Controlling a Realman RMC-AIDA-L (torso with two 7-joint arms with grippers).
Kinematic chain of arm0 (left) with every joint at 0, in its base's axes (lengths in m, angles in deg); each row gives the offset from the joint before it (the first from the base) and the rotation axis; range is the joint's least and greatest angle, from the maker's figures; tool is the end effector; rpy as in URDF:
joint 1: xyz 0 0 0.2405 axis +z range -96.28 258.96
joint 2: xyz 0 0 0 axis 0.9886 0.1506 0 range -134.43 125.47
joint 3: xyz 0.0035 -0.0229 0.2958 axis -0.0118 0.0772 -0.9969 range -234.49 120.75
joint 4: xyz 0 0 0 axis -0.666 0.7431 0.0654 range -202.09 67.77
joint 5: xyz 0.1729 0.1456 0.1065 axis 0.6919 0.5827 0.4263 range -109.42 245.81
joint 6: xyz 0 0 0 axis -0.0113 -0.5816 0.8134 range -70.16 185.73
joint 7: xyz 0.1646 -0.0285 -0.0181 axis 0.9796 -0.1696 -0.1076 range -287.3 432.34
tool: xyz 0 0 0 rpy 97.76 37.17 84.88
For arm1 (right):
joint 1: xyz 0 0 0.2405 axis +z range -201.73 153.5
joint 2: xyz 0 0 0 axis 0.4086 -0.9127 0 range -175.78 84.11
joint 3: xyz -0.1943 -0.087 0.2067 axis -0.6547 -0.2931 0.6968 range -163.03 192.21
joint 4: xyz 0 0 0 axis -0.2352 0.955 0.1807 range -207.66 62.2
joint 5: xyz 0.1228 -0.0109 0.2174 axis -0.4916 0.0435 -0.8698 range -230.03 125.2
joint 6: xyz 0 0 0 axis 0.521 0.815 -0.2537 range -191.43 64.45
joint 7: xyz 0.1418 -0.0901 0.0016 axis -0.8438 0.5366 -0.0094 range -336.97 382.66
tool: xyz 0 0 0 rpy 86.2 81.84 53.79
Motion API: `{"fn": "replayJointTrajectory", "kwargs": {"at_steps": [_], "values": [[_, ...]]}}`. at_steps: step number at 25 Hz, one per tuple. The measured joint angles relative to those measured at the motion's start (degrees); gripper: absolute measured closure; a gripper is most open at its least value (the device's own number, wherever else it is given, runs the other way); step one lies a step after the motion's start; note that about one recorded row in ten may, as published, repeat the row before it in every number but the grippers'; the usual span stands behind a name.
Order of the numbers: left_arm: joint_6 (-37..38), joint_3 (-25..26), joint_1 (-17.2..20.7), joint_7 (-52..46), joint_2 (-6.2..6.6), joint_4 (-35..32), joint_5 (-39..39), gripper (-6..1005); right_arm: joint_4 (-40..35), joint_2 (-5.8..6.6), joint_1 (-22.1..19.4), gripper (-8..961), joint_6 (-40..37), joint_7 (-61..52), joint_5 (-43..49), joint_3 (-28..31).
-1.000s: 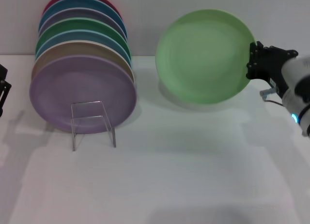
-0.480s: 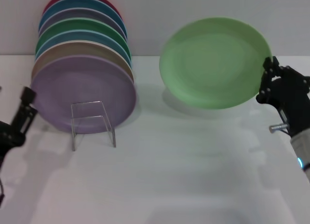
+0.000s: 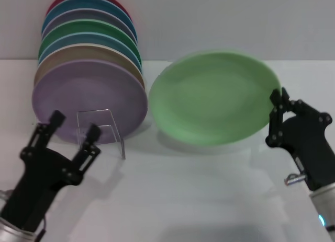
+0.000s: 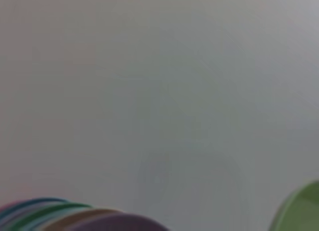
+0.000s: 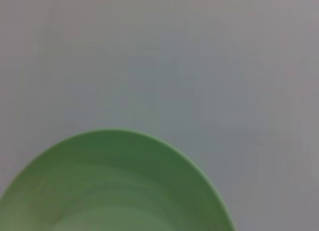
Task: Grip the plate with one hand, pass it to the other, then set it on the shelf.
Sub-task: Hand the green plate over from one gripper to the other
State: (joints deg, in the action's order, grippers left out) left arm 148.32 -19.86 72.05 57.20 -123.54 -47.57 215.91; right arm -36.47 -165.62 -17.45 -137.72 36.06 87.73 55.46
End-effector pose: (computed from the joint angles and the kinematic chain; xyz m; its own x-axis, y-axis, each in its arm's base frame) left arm -0.3268 0.2585 -0.0984 0.4834 -0.1848 0.8556 0.6830 -0.5317 -0.5008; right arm 0.2989 0.2949 -0.1104 0.7087 0.2666 -0.6532 -0.5929 -0.2768 -0.7562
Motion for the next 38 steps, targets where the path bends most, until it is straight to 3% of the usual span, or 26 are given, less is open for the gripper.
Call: {"fn": "replayJointTrajectory", "kwargs": {"at_steps": [8, 12, 21, 28, 38], "values": [[-5.15, -4.92, -2.31, 1.23, -0.03, 1.04, 0.21, 185, -0.16, -0.1, -2.11, 935, -2.21, 1.26, -0.75, -3.89], [-6.39, -5.88, -2.8, 2.31, -0.03, 1.63, 0.3, 185, -0.2, -0.08, -2.12, 935, -4.06, 4.61, -6.15, -8.06], [-12.45, -6.13, -2.72, 5.55, -0.03, 4.7, 0.22, 185, 0.56, -0.04, -2.75, 936, -6.49, 10.53, -12.58, -14.73], [-15.41, -5.92, -3.33, 6.58, -0.03, 5.69, -0.12, 186, 2.6, -0.09, -2.21, 935, -9.14, 18.91, -22.89, -22.95], [-16.88, -5.64, -4.43, 6.62, -0.02, 5.72, -0.15, 186, 3.4, -0.1, -2.43, 935, -9.59, 22.4, -23.89, -24.93]]}}
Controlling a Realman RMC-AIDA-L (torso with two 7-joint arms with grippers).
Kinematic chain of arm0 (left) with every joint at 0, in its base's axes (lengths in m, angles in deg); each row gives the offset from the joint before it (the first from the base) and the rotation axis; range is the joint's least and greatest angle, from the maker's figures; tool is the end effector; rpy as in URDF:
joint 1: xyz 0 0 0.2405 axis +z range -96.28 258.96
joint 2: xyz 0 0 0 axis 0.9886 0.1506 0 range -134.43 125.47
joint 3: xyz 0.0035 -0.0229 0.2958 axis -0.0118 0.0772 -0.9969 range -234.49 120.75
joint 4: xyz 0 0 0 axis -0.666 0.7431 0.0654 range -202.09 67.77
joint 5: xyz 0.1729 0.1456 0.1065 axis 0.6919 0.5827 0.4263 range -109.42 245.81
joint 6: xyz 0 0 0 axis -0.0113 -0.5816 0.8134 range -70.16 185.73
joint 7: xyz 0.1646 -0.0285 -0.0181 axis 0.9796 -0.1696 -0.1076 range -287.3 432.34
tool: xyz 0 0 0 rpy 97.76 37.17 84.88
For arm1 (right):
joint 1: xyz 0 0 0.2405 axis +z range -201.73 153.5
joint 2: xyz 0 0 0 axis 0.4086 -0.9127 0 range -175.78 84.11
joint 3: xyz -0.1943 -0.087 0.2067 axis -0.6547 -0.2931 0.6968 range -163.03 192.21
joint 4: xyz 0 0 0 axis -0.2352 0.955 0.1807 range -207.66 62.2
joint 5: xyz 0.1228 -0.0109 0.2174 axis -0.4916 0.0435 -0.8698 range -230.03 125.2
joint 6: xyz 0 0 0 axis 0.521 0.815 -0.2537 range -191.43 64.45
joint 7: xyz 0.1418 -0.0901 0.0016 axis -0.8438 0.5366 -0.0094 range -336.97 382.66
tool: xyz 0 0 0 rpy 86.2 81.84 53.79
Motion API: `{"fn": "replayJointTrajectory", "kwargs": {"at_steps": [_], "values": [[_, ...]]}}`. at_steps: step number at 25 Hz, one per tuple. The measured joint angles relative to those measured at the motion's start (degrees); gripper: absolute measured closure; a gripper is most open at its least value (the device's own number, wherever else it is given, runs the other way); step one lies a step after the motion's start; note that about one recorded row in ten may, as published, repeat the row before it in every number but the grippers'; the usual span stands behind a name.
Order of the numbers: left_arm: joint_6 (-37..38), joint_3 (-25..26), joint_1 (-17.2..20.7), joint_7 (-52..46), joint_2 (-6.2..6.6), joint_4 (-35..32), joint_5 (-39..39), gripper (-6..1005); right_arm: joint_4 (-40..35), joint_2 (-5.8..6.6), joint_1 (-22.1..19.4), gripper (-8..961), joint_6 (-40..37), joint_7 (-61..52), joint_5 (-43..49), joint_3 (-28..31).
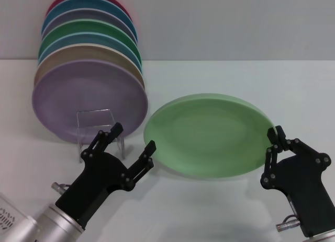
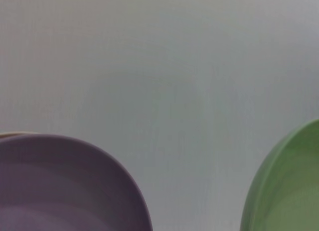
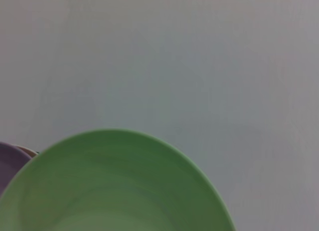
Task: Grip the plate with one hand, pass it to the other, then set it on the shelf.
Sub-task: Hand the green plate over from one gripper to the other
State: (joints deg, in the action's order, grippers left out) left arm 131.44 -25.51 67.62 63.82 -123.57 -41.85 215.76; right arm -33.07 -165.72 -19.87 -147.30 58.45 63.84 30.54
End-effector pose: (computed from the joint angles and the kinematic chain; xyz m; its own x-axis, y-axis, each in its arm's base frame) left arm -0.3026 0.2839 -0.1534 0.6313 -0.0535 0.7737 0.5889 -0.6161 -0.5231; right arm 0.2905 0.2288 -0.1409 0.8175 0.2563 -0.5158 -0.4818 -0.1863 -0.8562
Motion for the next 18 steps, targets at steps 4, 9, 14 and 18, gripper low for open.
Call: {"fn": "replayJointTrajectory", "kwargs": {"at_steps": [4, 9, 14, 18], "values": [[-1.14, 0.01, -0.76, 0.0, 0.0, 0.0, 0.0, 186, 0.0, 0.0, 0.03, 936, 0.0, 0.01, -0.04, -0.04], [-2.43, 0.01, -1.51, 0.0, 0.0, 0.01, 0.0, 186, -0.01, 0.0, 0.17, 936, 0.04, -0.16, -0.07, -0.18], [-3.38, 0.02, -1.99, 0.0, 0.0, 0.21, -0.06, 186, -0.02, 0.0, 0.24, 936, -0.01, -0.31, -0.07, -0.31], [-4.34, 0.41, -2.21, 0.0, -0.01, 0.59, -0.09, 209, -0.02, 0.0, 0.24, 936, -0.04, -0.33, -0.07, -0.31]]}}
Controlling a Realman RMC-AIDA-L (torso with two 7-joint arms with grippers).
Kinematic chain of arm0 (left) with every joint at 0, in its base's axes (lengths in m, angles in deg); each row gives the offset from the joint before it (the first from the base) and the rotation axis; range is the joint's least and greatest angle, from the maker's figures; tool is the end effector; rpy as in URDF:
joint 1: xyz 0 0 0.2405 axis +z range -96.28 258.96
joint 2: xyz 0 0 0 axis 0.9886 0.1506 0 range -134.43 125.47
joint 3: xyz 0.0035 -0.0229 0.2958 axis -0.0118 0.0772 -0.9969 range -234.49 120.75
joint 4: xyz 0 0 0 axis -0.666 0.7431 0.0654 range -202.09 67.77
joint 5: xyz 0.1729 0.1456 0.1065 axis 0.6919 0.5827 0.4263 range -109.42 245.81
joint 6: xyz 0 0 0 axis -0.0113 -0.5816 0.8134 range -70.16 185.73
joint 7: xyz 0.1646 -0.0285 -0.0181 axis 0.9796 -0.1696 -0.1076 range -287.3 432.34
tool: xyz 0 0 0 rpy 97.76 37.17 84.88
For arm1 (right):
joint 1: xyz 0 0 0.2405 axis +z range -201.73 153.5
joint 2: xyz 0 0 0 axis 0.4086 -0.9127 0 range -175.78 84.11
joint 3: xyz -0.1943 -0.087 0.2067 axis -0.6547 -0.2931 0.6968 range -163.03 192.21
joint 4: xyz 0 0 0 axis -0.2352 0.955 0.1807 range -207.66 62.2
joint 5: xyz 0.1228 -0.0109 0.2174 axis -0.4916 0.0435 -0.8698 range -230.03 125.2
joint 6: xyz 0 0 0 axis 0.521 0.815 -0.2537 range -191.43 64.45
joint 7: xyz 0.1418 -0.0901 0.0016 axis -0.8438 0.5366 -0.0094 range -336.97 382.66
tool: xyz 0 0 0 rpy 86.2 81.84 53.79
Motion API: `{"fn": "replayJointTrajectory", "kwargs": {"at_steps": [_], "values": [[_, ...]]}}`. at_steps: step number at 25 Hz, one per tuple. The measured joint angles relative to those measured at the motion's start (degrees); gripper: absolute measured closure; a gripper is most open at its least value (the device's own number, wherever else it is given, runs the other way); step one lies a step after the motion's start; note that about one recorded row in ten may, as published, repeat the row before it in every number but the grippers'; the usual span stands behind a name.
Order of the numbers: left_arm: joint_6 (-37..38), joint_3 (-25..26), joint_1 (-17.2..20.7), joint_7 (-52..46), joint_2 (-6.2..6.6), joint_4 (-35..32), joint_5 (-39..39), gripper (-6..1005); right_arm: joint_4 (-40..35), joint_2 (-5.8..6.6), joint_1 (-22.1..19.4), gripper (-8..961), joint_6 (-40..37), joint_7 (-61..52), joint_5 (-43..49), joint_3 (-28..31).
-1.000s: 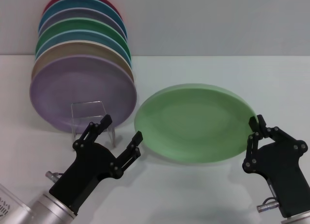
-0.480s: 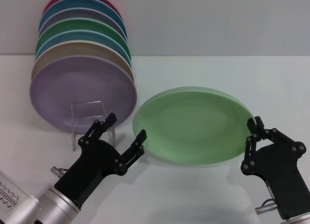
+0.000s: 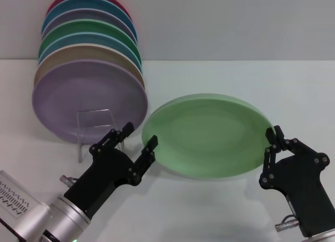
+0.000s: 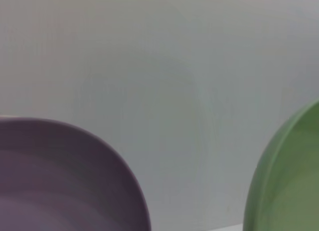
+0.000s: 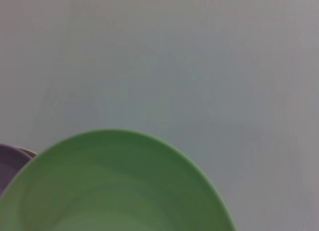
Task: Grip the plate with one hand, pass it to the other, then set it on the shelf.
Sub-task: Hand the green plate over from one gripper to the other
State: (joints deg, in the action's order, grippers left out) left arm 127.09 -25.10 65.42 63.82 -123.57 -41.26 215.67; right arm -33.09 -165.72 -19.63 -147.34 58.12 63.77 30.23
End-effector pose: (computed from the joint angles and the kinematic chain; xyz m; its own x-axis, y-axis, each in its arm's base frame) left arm -0.2977 0.2989 -0.1609 0.6582 -0.0250 0.7524 0.5767 -0.6257 -0.5253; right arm 0.2893 0.2290 -0.1417 0.8133 0.2581 -0.5215 -0.4852 -0.1938 -0.8527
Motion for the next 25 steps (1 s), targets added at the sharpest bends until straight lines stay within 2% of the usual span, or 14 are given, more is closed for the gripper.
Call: {"fn": "replayJointTrajectory", "kwargs": {"at_steps": [3, 5, 11, 16, 25], "values": [[-0.03, 0.46, -0.04, 0.0, 0.01, 0.01, 0.0, 232, 0.0, 0.0, 0.0, 936, 0.0, 0.02, 0.0, 0.0], [-0.04, 0.57, -0.1, 0.0, 0.0, 0.02, -0.01, 453, 0.0, 0.0, 0.0, 935, 0.0, 0.07, 0.0, 0.0], [-0.06, 0.65, -0.51, 0.0, 0.0, -0.2, 0.0, 652, 0.0, 0.0, 0.0, 935, 0.16, 0.12, 0.0, 0.0], [-0.06, 0.66, -0.69, 0.0, 0.0, -0.2, 0.01, 663, 0.0, 0.0, 0.05, 935, 0.38, 0.13, 0.01, 0.0], [-0.06, 0.66, -0.8, 0.0, 0.0, 0.02, 0.01, 752, 0.51, 0.0, 0.12, 935, 0.4, 0.15, -0.51, 0.0]]}}
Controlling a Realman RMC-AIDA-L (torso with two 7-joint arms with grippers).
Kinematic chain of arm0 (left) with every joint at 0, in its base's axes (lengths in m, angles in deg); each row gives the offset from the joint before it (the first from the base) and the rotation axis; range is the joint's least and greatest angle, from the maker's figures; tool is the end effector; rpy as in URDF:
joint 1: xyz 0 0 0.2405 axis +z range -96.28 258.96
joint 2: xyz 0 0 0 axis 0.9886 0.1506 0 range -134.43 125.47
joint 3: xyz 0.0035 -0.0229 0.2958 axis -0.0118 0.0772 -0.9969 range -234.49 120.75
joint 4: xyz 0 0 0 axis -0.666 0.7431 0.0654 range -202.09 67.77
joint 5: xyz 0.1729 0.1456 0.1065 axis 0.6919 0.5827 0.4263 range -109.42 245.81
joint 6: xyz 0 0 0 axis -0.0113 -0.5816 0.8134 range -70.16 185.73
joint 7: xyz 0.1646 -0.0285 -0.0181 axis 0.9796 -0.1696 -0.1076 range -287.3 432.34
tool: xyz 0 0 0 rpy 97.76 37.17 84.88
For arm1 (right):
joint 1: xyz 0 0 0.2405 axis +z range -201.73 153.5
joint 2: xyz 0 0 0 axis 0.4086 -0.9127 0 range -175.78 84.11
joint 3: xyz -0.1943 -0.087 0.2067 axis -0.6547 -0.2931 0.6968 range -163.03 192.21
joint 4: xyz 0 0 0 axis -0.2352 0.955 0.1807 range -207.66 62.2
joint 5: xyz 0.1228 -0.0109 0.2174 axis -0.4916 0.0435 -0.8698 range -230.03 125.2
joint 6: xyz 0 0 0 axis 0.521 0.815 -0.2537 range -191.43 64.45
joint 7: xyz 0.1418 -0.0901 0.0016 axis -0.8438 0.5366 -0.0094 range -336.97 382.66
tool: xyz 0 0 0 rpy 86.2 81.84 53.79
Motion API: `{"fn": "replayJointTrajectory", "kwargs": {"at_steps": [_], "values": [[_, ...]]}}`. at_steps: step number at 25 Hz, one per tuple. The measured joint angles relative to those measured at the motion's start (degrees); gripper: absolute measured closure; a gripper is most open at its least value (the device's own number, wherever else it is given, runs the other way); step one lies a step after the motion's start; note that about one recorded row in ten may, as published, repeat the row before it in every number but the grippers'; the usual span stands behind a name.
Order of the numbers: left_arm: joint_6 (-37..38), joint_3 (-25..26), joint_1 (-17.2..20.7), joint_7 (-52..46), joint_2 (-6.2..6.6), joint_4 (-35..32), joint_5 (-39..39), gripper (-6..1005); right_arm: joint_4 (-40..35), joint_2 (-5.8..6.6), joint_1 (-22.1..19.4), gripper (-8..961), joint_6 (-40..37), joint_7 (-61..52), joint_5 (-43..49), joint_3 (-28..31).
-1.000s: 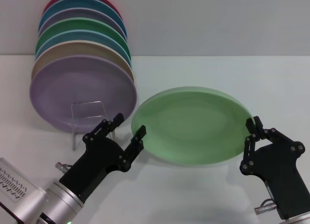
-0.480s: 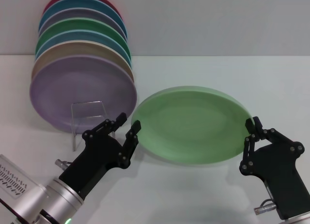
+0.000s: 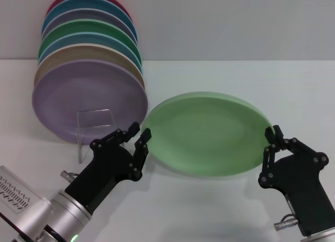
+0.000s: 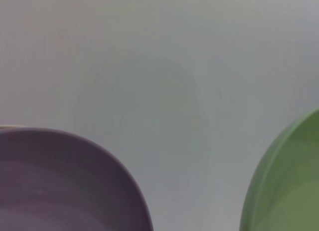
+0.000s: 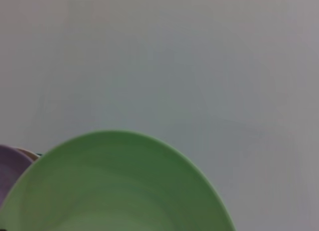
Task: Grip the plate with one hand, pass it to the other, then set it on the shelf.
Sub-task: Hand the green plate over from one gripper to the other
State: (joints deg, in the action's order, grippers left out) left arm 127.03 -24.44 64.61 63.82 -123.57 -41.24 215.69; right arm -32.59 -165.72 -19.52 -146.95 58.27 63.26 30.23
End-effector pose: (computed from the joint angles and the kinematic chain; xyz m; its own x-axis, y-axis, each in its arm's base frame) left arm -0.2940 0.3053 -0.1590 0.6562 -0.0372 0.7537 0.5727 -0.6258 -0.5295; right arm 0.2882 0.2303 -0.1424 0.8120 0.2518 -0.5265 -0.4913 -0.1918 -0.8496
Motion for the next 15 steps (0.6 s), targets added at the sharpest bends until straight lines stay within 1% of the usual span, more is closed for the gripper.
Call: {"fn": "replayJointTrajectory", "kwargs": {"at_steps": [2, 8, 15], "values": [[-0.02, 0.0, -0.08, 0.05, 0.0, 0.03, 0.0, 772, 0.35, 0.0, 0.03, 935, 0.02, 0.15, -0.66, 0.0], [-0.76, -0.09, -0.15, 1.33, 0.0, 0.78, -0.02, 775, 1.83, 0.0, 0.0, 936, 0.11, 0.34, -1.04, -0.15], [-1.22, -0.03, -0.25, 1.48, 0.0, 1.09, -0.01, 779, 3.43, 0.0, 1.23, 936, -0.14, 3.45, -6.43, -3.92]]}}
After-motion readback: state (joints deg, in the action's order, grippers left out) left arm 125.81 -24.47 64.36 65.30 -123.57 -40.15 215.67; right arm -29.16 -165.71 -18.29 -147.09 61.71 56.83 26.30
